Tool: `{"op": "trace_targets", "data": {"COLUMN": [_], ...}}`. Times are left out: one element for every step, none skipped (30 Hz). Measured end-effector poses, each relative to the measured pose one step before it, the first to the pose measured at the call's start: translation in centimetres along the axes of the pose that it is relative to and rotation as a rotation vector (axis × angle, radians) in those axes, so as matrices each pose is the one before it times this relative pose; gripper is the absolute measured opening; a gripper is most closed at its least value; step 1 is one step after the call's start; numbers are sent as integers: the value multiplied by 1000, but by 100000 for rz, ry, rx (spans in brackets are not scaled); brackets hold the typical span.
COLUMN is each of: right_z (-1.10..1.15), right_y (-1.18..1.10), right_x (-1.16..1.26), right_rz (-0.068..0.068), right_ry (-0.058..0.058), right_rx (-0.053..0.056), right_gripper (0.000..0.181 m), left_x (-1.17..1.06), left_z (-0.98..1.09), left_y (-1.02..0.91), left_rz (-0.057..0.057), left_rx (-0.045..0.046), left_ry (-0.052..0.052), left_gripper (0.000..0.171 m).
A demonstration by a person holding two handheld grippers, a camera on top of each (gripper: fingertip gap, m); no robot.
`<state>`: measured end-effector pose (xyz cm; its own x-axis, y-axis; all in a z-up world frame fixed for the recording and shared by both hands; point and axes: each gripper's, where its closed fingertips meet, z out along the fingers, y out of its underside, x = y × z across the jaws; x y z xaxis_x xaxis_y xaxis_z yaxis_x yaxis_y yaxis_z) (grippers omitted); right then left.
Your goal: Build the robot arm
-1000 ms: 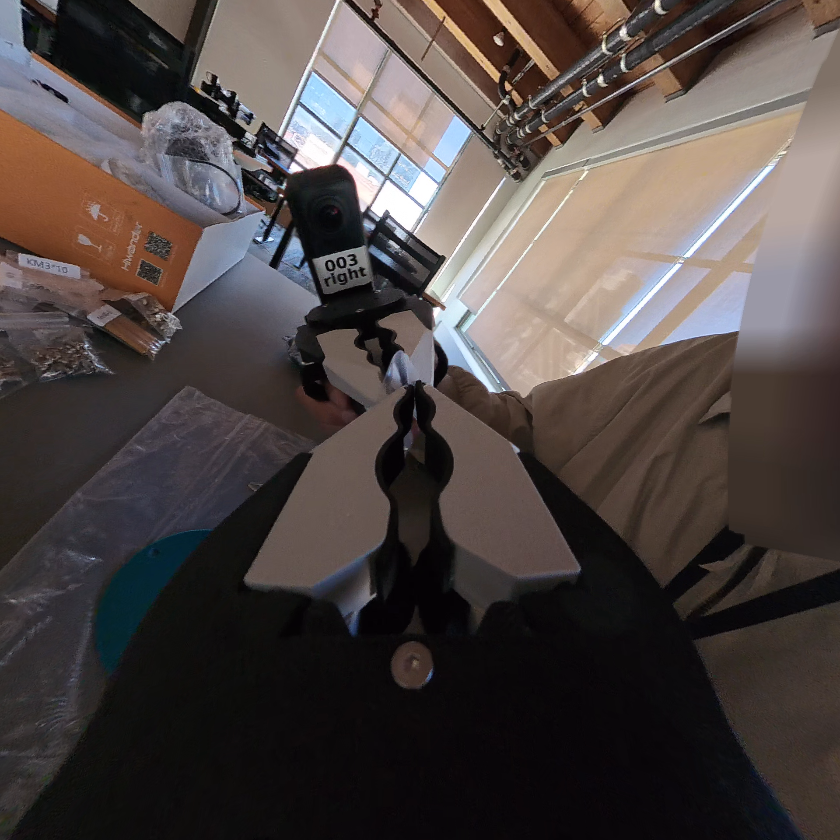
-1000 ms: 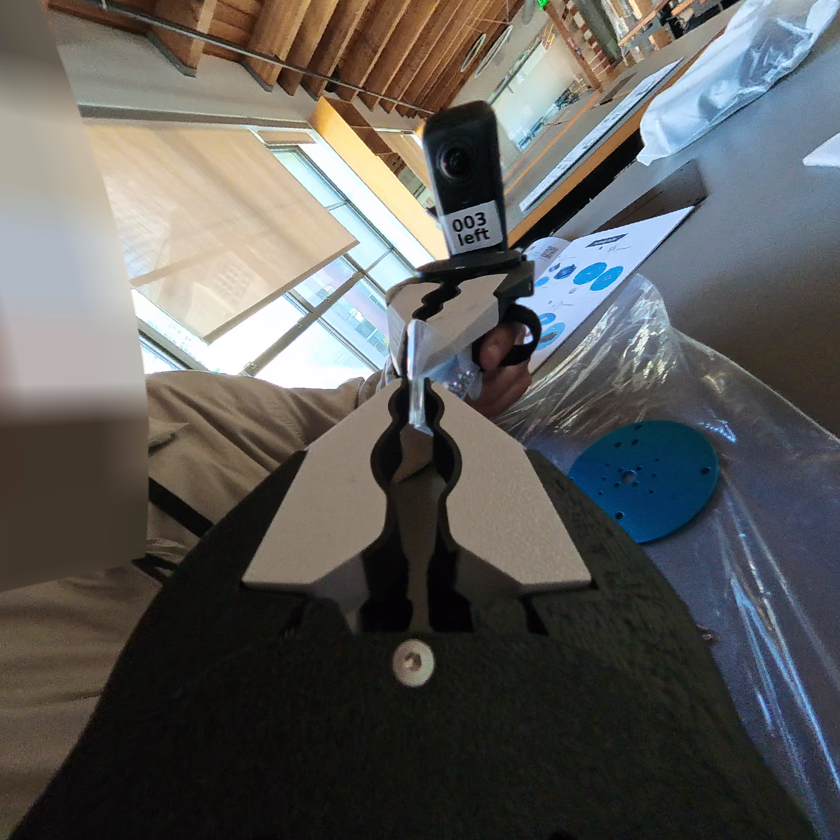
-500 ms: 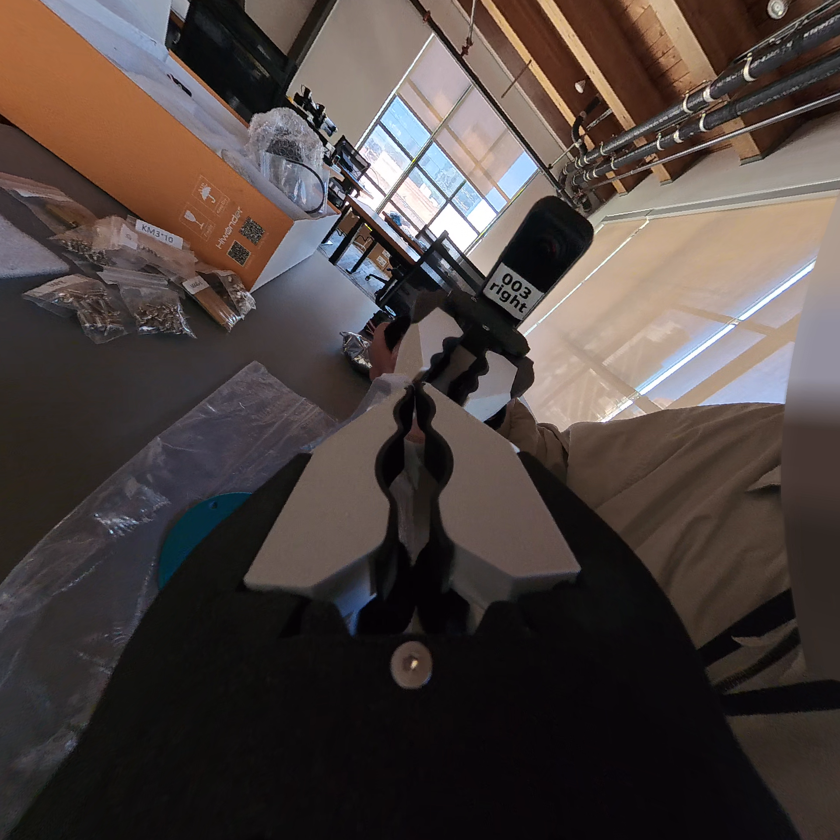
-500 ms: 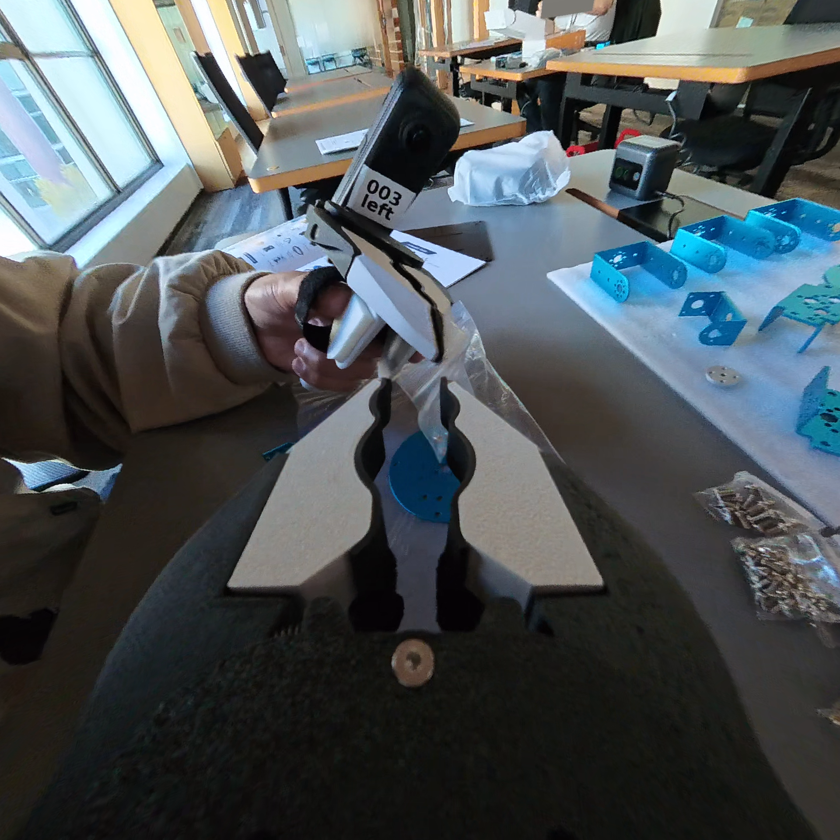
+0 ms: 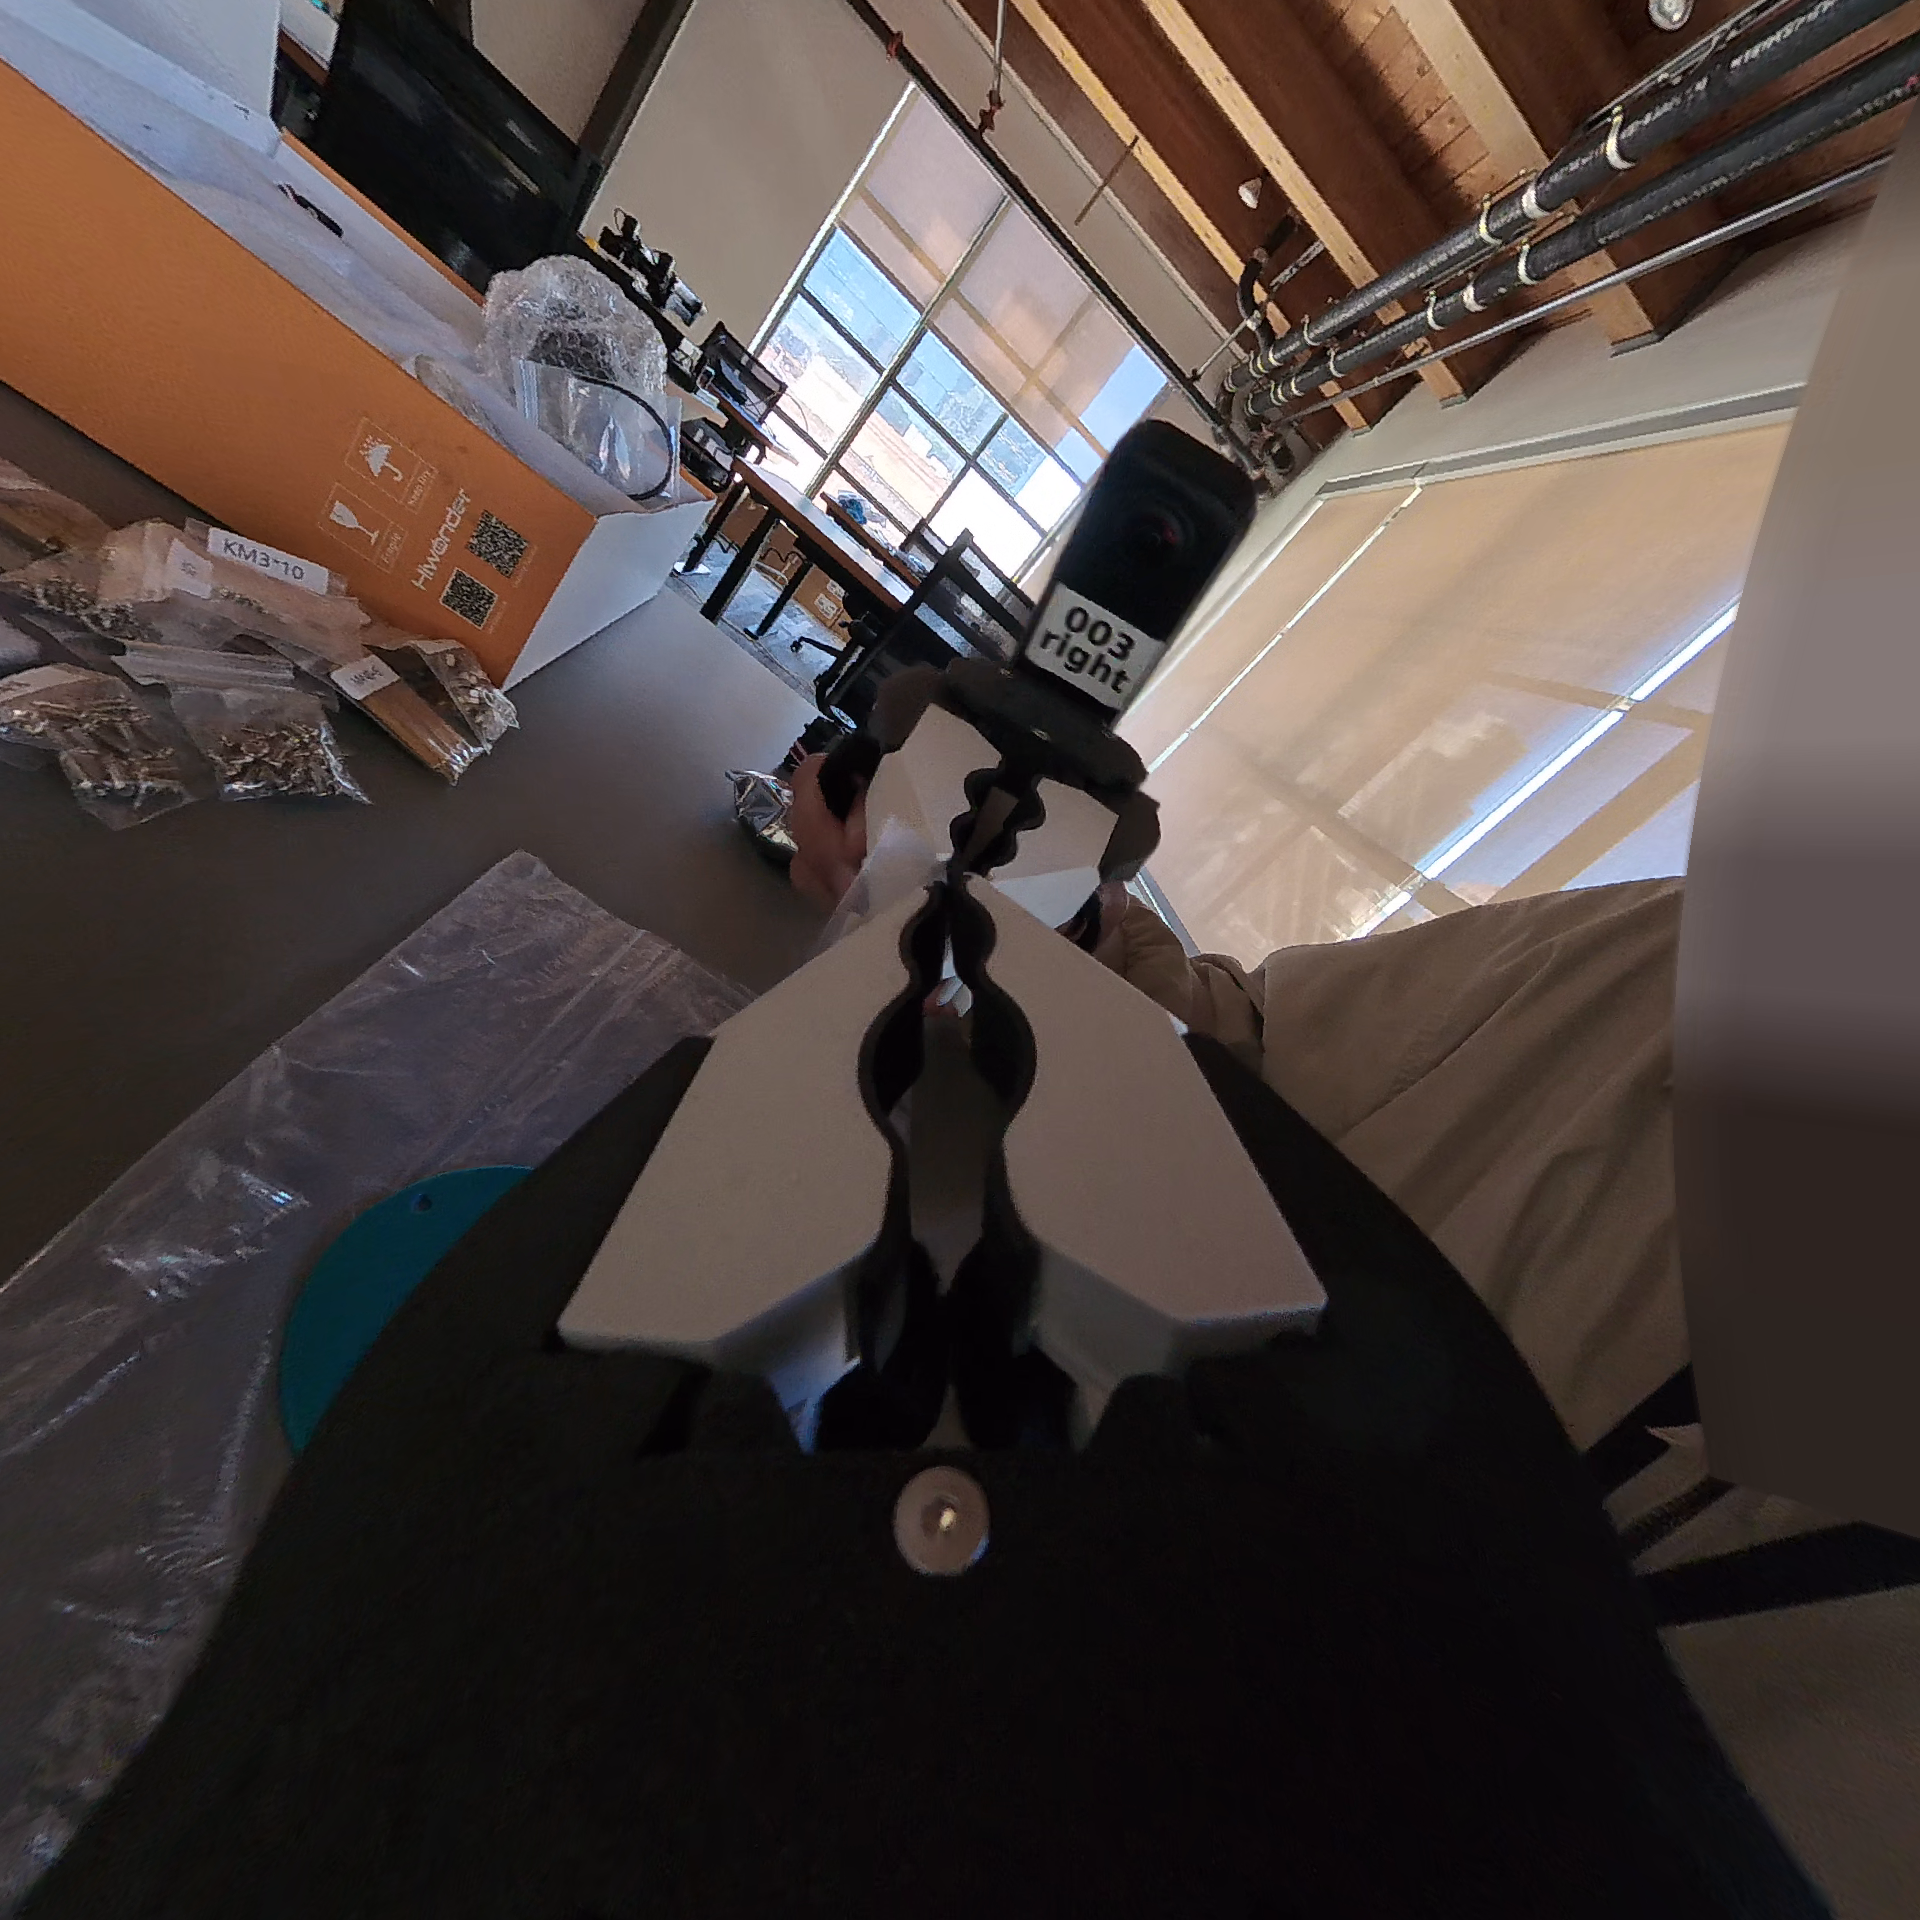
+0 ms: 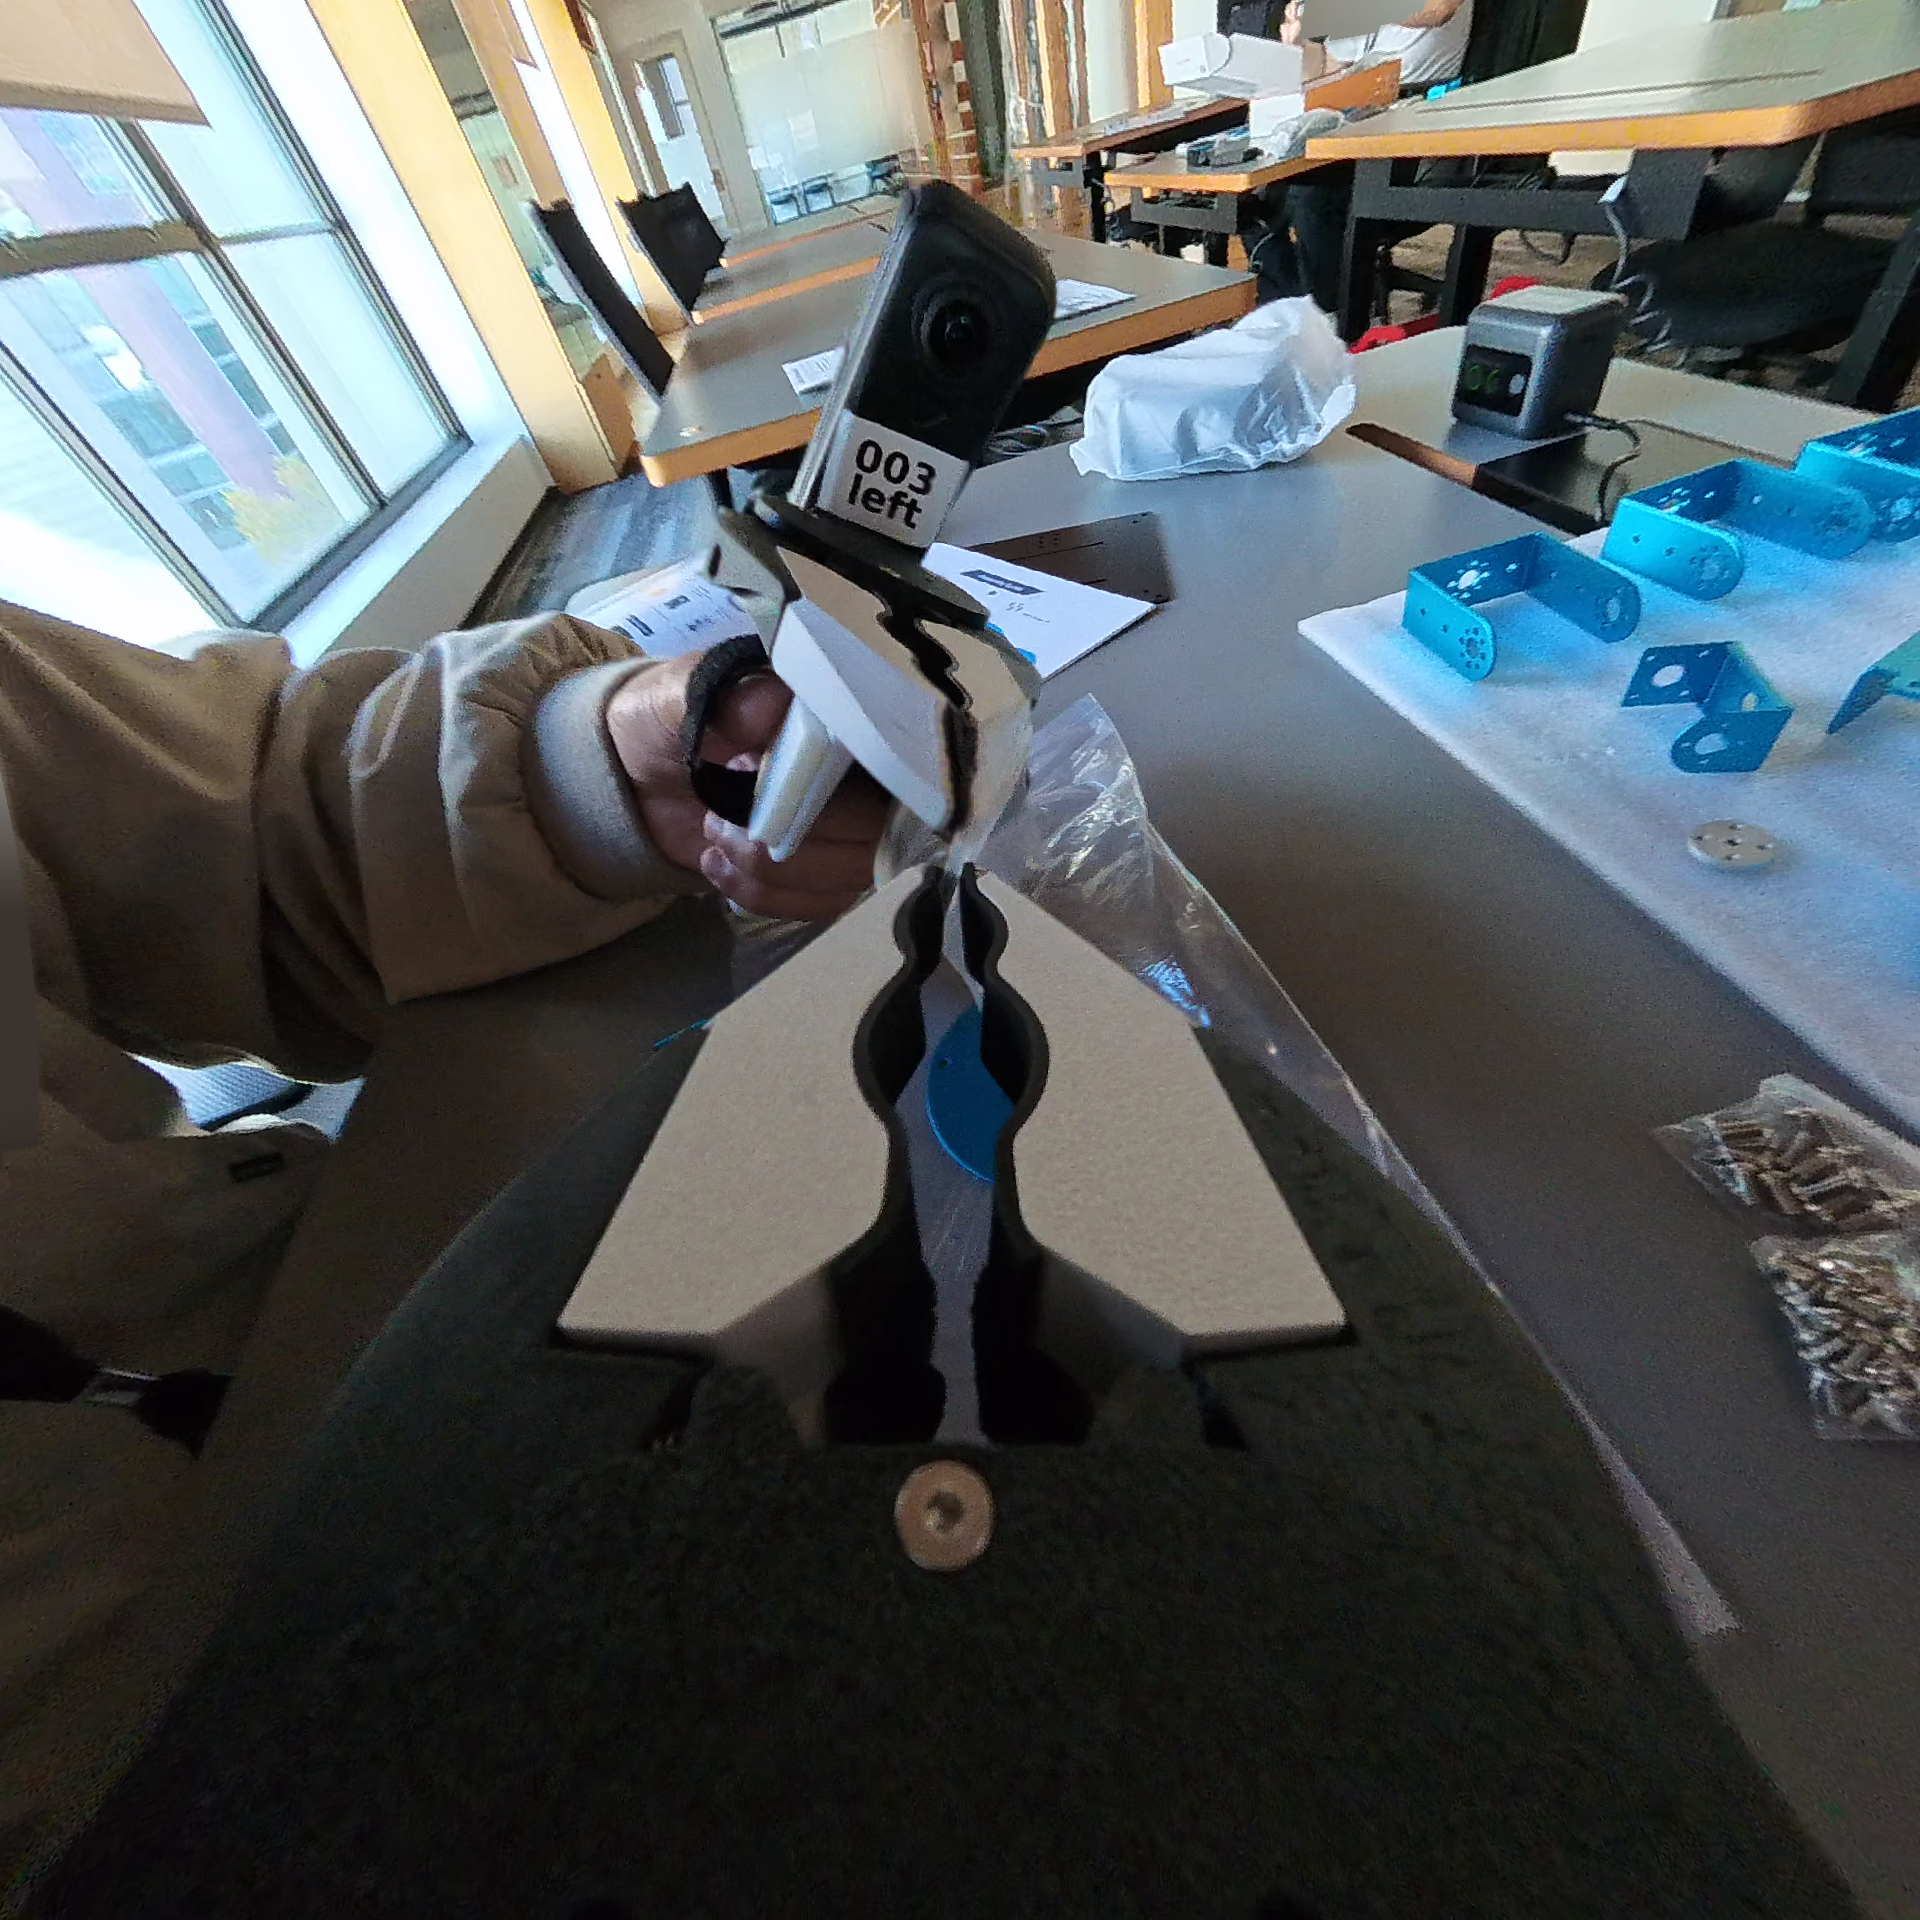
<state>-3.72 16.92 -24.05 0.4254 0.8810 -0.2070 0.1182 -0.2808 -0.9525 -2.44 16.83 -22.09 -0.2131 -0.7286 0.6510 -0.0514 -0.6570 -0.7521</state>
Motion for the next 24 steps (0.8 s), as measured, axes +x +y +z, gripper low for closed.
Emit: {"op": "trace_targets", "data": {"right_z": [45,30,-6,-17,-26,-48,-78,-96,-105,-111,-86,-40,-2,24,72,102,123,105,75,54,46,28,24,2], "right_y": [82,110,23,-57,-34,-38,-18,-3,12,-6,0,36,59,79,84,159,227,131,71,27,-4,6,24,-25], "right_x": [125,112,126,60,59,111,280,356,387,348,366,270,275,142,144,127,62,-40,-24,-196,-149,-28,-70,-33], "right_rz": [-2397,-2825,-2703,-1952,-1204,-1172,-1793,-2742,-3928,-5035,-5601,-5557,-4812,-4529,-3784,-3226,-2842,-2128,-1394,-1279,-926,-618,-754,-652], "right_ry": [2035,2182,2248,1620,1275,1328,2440,3285,3933,4282,4950,4546,4538,3754,3753,3382,2566,1644,1226,-205,-28,539,86,321], "right_rx": [-827,-1111,-627,1,-199,-180,-395,-447,-707,-961,-1137,-1333,-1379,-1314,-1248,-1553,-1864,-1025,-471,-391,-195,-320,-413,-70], "right_gripper": [1,1,1,1,1,0,0,0,0,0,0,0,0,0,0,0,0,0,0,0,0,0,0,0], "left_x": [-105,-146,-117,-29,-70,-113,-120,-266,-347,-369,-327,-172,-140,-93,61,98,75,54,-23,-129,-105,-10,-14,-54], "left_z": [-25,-38,-57,-51,-43,-39,-15,-19,-40,-14,2,40,58,75,73,68,51,48,29,19,-21,-2,23,35], "left_y": [-9,8,-31,-60,-9,-5,16,8,-3,-30,-44,-41,-9,11,18,-8,-42,-48,-24,-19,-51,-28,52,41], "left_rz": [-38,50,116,58,87,134,5,-104,-55,-711,-1729,-2046,-2074,-1724,-1119,-764,-536,-431,-369,-379,-365,-229,-128,-80], "left_rx": [301,25,426,466,138,50,-57,-37,261,493,574,664,489,507,648,792,897,846,576,329,640,439,-214,-189], "left_ry": [-543,-718,-554,-91,-382,-699,-822,-1770,-2279,-2135,-1459,-239,5,129,830,812,382,187,-339,-903,-658,-38,-76,-287], "left_gripper": [0,0,0,0,0,0,0,0,0,0,0,7,16,19,19,20,21,22,23,23,24,24,24,24]}}
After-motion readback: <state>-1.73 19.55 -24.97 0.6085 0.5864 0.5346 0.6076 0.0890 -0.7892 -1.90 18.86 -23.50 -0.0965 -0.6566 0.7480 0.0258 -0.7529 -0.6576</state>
